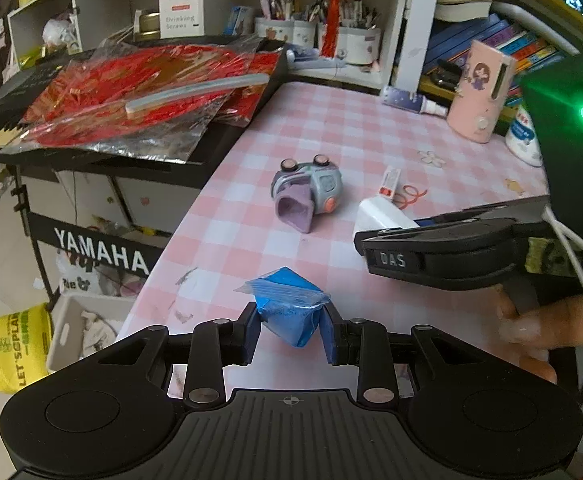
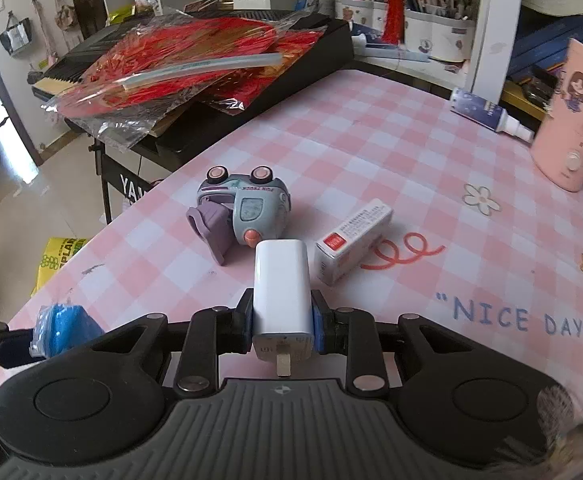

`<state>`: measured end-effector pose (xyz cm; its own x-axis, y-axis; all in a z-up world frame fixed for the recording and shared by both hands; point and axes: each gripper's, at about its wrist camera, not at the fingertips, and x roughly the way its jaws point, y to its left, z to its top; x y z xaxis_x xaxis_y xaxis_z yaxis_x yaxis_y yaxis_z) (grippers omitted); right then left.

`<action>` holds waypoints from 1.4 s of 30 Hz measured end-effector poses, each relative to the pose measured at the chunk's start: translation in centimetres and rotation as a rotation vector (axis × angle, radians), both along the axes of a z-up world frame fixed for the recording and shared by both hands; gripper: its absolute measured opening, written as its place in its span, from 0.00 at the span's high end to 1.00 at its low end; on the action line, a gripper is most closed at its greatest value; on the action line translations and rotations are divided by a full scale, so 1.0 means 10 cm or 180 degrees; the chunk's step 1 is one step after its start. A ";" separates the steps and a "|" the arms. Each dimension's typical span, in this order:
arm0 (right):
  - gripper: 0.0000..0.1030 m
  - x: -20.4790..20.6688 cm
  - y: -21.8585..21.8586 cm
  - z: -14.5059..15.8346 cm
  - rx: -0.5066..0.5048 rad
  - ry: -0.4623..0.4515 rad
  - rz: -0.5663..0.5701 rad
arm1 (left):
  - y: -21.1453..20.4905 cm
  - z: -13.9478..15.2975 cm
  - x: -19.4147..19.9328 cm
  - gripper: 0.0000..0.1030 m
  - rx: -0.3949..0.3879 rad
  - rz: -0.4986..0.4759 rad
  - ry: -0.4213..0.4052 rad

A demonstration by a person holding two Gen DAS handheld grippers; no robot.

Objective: Organize objects
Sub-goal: 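Grasp the blue pouch with the left gripper while the right grasps the white charger, then carry the blue pouch and white charger toward the yellow box with both grippers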

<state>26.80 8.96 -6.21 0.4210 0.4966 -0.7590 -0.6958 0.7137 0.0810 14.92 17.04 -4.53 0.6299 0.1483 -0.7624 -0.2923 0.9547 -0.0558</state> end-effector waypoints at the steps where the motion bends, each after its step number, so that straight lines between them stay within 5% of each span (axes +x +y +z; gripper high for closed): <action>1: 0.76 -0.02 -0.05 0.03 0.0024 -0.0004 -0.0033 | -0.01 0.02 -0.01 0.71 -0.0005 -0.0022 -0.0019; 18: 0.76 -0.69 -0.72 0.50 0.0257 0.0018 -0.0677 | -0.17 0.25 -0.42 0.71 -0.0068 -0.0322 -0.0306; 42: 0.76 -1.99 -1.10 0.49 0.0187 0.0068 -0.1173 | -0.34 0.31 -1.52 0.71 -0.0153 -0.0675 -0.0425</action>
